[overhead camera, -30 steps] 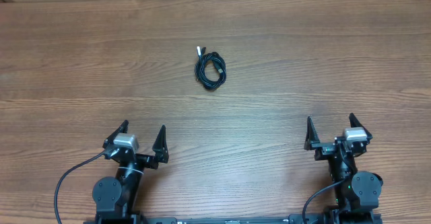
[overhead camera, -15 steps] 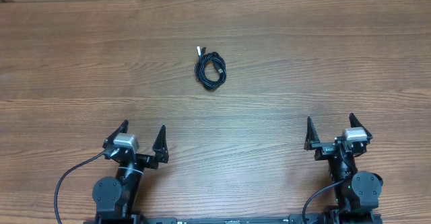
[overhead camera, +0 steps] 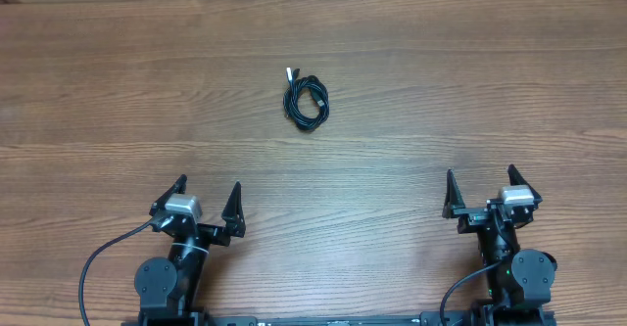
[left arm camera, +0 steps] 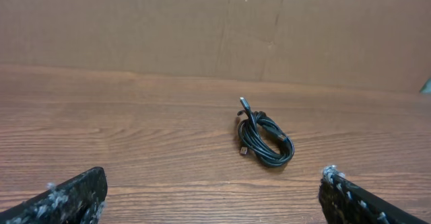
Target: Untangle cables
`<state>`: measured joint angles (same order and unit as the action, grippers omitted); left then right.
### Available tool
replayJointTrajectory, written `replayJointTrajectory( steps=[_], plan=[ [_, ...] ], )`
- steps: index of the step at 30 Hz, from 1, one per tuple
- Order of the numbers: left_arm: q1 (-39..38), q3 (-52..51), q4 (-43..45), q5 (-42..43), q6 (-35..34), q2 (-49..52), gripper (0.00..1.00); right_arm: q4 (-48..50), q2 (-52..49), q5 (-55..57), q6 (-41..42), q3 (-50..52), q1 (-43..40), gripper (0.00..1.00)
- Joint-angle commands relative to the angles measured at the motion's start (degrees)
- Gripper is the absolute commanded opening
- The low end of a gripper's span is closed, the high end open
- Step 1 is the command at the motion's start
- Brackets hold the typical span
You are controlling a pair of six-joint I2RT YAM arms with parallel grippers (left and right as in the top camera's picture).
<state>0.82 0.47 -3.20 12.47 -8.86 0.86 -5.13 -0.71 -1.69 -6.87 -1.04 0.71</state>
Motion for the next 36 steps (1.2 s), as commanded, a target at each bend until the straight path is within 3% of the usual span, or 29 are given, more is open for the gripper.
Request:
replayJointTrajectory(
  steps=[1,10,17,24,30,36],
  plan=[
    [-0.2,-0.2,0.0,0.7,-0.5,-0.5,1.0,0.4,0.5,-0.3,-0.5,0.6,-0.4,1.0],
    [-0.2,-0.2,0.0,0.7,-0.5,-0.5,1.0,3.7,0.5,1.6,-0.5,0.6,-0.3,1.0],
    [-0.2,-0.2,0.0,0.7,-0.5,-0.5,1.0,2.9,0.5,-10.2,-0.4,0.6,-0.3,1.0],
    [-0.2,-0.2,0.0,0.7,-0.5,-0.5,0.99,1.7,0.5,-11.9,7.9,-0.5,-0.4,1.0],
    [-0.2,-0.2,0.0,0.7,-0.5,-0.5,1.0,1.7,-2.2,-11.9,10.8,-8.1,-0.4,1.0],
    [-0.2,-0.2,0.0,0.7,-0.5,-0.5,0.99,-1.8,-14.2,-12.0,12.9,-20.5,-0.4,1.0]
  ],
)
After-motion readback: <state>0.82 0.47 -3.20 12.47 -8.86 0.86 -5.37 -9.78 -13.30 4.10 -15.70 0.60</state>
